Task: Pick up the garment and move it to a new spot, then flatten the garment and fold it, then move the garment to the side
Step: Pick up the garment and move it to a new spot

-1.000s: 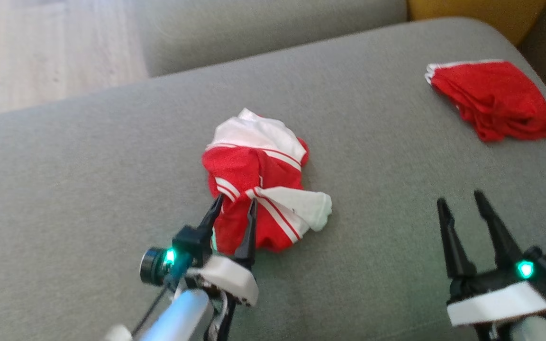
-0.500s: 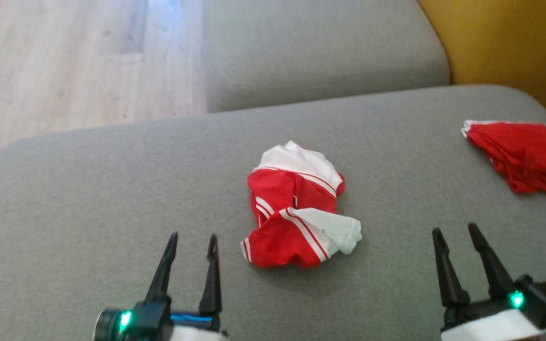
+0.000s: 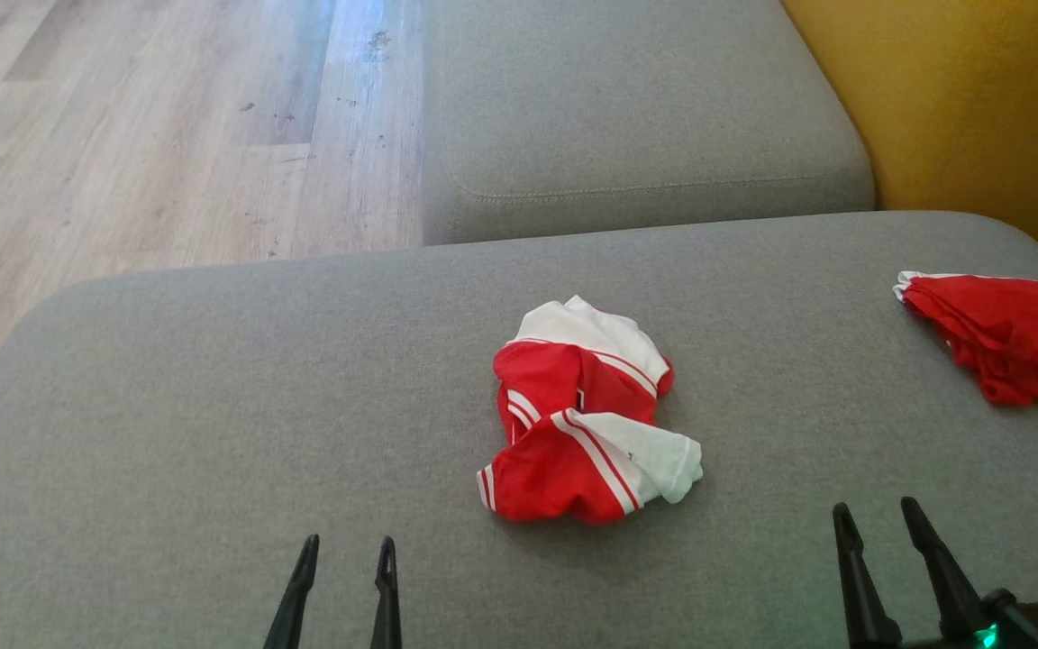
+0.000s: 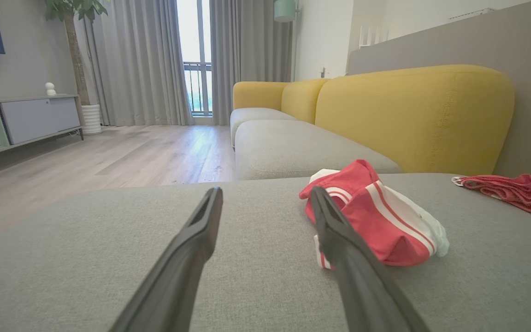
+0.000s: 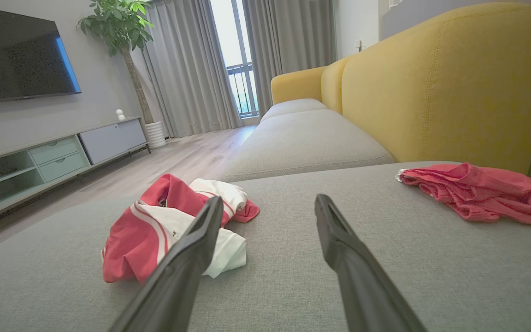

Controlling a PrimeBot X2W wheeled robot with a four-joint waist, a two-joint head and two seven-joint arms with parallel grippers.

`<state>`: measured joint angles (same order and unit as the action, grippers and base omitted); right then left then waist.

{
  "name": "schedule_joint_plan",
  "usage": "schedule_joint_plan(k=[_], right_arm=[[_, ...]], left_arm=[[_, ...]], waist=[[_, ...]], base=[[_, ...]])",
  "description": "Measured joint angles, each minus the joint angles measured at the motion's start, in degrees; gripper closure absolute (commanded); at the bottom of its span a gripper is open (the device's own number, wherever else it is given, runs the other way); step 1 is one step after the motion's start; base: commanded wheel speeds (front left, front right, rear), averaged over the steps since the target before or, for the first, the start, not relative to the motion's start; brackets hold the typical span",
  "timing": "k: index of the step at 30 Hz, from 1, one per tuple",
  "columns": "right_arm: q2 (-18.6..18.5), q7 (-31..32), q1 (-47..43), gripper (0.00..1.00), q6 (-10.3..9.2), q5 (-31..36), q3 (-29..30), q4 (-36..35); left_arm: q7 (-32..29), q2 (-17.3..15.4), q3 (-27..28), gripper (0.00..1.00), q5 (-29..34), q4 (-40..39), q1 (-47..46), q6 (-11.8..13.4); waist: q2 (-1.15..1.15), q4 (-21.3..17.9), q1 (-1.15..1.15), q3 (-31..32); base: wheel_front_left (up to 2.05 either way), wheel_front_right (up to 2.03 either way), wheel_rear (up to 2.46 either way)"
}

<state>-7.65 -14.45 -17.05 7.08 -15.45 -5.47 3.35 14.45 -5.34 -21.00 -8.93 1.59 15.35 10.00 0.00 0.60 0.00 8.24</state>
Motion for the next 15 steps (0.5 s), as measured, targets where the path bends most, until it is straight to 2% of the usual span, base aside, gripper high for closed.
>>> schedule_joint_plan(k=[15], right_arm=[[-0.01, 0.00, 0.01, 0.00, 0.00, 0.08, -0.93, 0.12]], left_arm=[[0.00, 1.11, 2.55, 0.00, 2.87, -0.20, 0.00, -1.93]], waist=[[0.00, 0.18, 0.00, -0.70]], base=[[0.00, 0.00, 0.00]])
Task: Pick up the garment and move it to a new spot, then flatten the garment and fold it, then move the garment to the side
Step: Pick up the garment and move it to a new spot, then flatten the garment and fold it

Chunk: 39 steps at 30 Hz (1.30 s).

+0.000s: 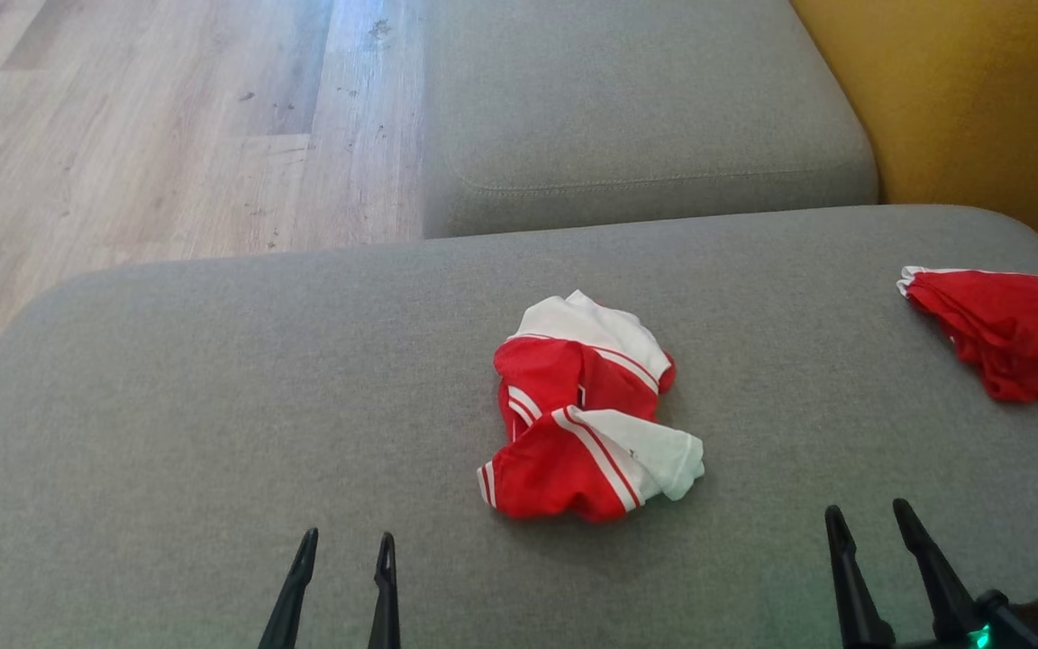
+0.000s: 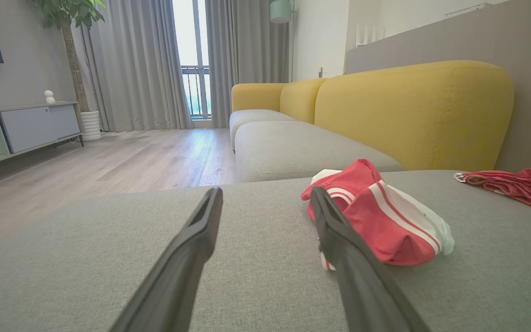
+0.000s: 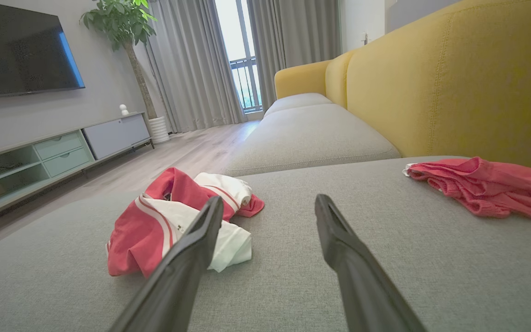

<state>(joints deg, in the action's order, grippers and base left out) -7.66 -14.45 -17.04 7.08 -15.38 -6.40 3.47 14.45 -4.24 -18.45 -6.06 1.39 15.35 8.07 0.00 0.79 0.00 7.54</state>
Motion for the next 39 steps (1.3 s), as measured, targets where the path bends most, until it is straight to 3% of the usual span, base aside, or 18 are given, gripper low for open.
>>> schedule_joint_plan(k=[27, 39], right_arm=[[-0.13, 0.00, 0.13, 0.00, 0.00, -0.27, -0.88, 0.32], [-1.62, 0.00, 3.92, 0.00, 0.00, -1.87, -3.53, -0.18]], left_arm=[[0.00, 0.45, 0.25, 0.00, 0.91, 1.75, -0.74, -0.70], [0.00, 0.82, -7.04, 0.00, 7.66, 14.54, -19.06, -6.49]], waist=[[0.00, -1.25, 0.00, -1.43], [0.00, -3.88, -0.01, -6.90]], base=[[0.00, 0.00, 0.00], [0.00, 0.00, 0.00]])
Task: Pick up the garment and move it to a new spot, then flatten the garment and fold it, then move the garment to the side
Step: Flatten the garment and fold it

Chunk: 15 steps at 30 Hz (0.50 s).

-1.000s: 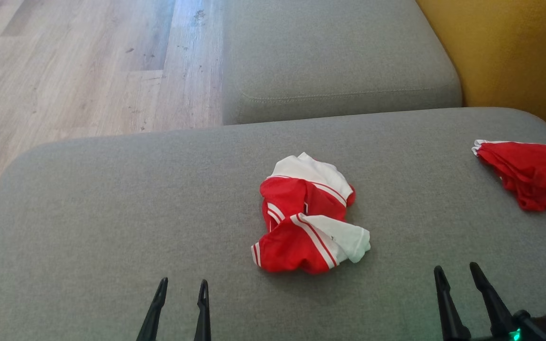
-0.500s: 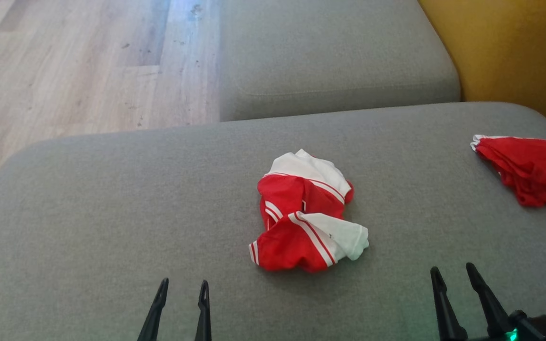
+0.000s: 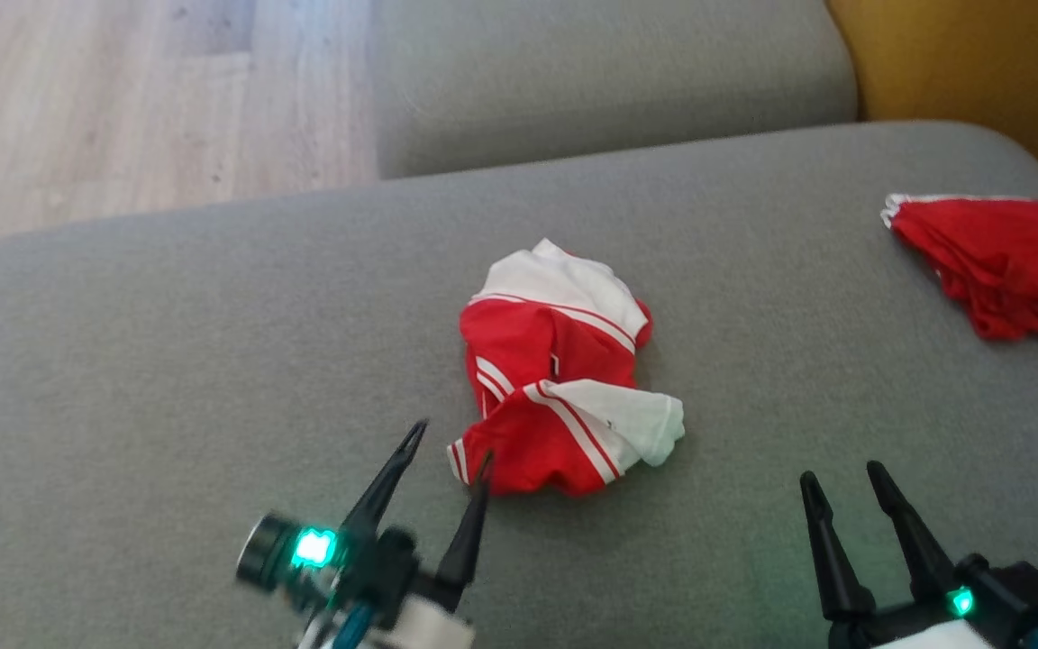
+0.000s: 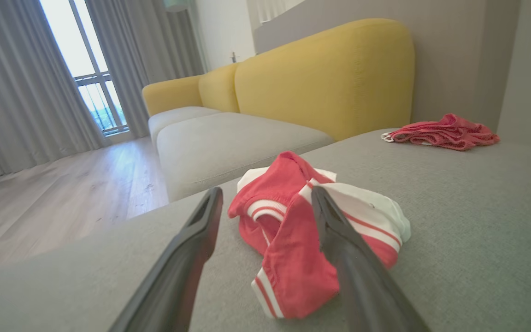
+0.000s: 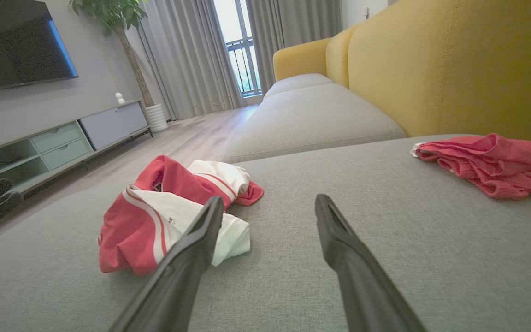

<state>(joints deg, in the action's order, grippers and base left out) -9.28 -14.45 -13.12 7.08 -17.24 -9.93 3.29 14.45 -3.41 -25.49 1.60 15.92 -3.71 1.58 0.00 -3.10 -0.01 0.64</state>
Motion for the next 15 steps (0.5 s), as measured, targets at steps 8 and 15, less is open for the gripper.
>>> schedule_joint_plan(k=[8, 15], right_arm=[[-0.57, 0.00, 1.97, 0.00, 0.00, -0.74, -1.13, 0.00], [-0.94, 0.00, 4.53, 0.00, 0.00, -1.34, -1.40, -0.04]], left_arm=[[0.01, 0.36, -4.54, 0.00, 2.00, 8.43, -10.62, -2.07], [0.01, 0.47, -6.50, 0.00, 3.04, 16.16, -17.39, -3.10]], waist=[[0.00, -2.50, 0.00, -3.38], [0.00, -4.70, -0.01, -6.21]], base=[[0.00, 0.00, 0.00], [0.00, 0.00, 0.00]])
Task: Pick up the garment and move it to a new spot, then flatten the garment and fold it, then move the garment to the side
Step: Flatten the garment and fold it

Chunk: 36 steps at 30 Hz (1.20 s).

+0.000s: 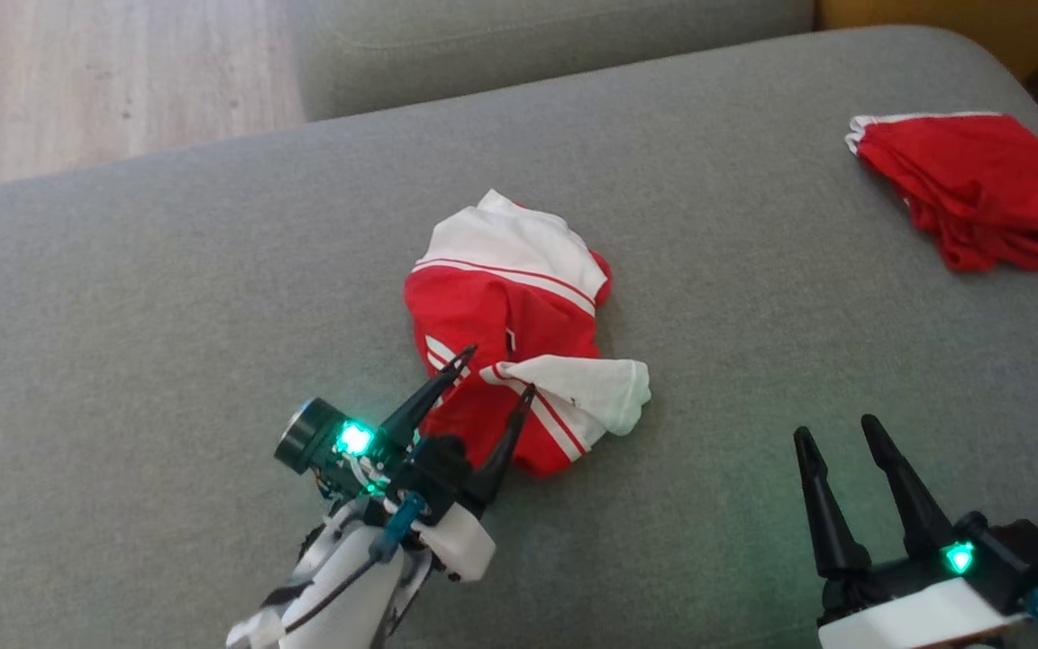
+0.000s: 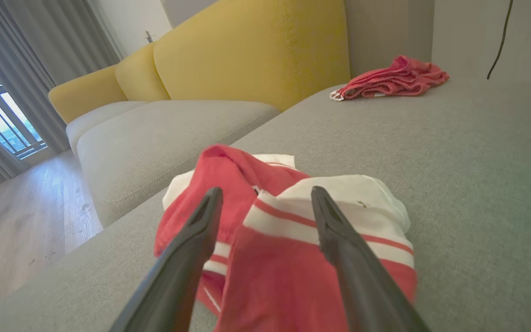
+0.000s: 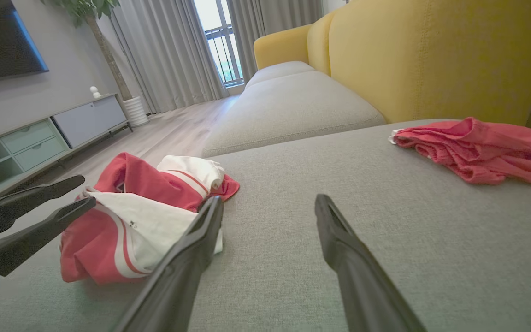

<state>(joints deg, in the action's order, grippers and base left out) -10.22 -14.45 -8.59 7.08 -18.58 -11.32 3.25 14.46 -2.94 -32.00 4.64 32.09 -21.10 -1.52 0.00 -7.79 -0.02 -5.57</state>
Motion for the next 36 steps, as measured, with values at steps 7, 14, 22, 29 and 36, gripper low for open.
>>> schedule_joint_plan(k=[7, 14, 22, 29, 36], right_arm=[[-0.19, 0.00, -0.01, 0.00, 0.00, -0.08, -0.02, 0.11], [-0.27, 0.00, -0.03, 0.00, 0.00, -0.09, -0.56, 0.21], [-0.79, 0.00, -0.08, 0.00, 0.00, -0.09, -0.99, 0.35], [0.31, 0.00, -0.14, 0.00, 0.00, -0.26, -1.07, 0.48], [0.63, 0.00, -0.08, 0.00, 0.00, -0.51, -1.07, 0.14]], left_arm=[[0.00, 0.01, -1.43, 0.06, -0.74, 3.75, -0.98, -0.05], [0.00, 0.00, -2.79, 1.00, -2.33, 4.88, -0.95, -0.09], [-0.01, -0.02, -4.75, 1.00, -6.46, 1.53, -1.07, -3.66], [0.00, 0.07, -7.95, 1.00, -12.29, -4.74, -11.90, -5.60], [-0.30, 0.37, -11.11, 1.00, -14.44, -4.08, -33.06, -6.06]], waist=[[0.00, -0.88, 0.01, -0.17], [0.00, -1.19, 0.02, 1.17], [0.00, -2.11, 0.02, 2.94], [0.00, -5.17, 0.02, 3.78], [0.00, -9.13, 0.02, 3.27]], base=[[0.00, 0.00, 0.00], [0.00, 0.00, 0.00], [0.00, 0.00, 0.00], [0.00, 0.00, 0.00], [0.00, 0.00, 0.00]])
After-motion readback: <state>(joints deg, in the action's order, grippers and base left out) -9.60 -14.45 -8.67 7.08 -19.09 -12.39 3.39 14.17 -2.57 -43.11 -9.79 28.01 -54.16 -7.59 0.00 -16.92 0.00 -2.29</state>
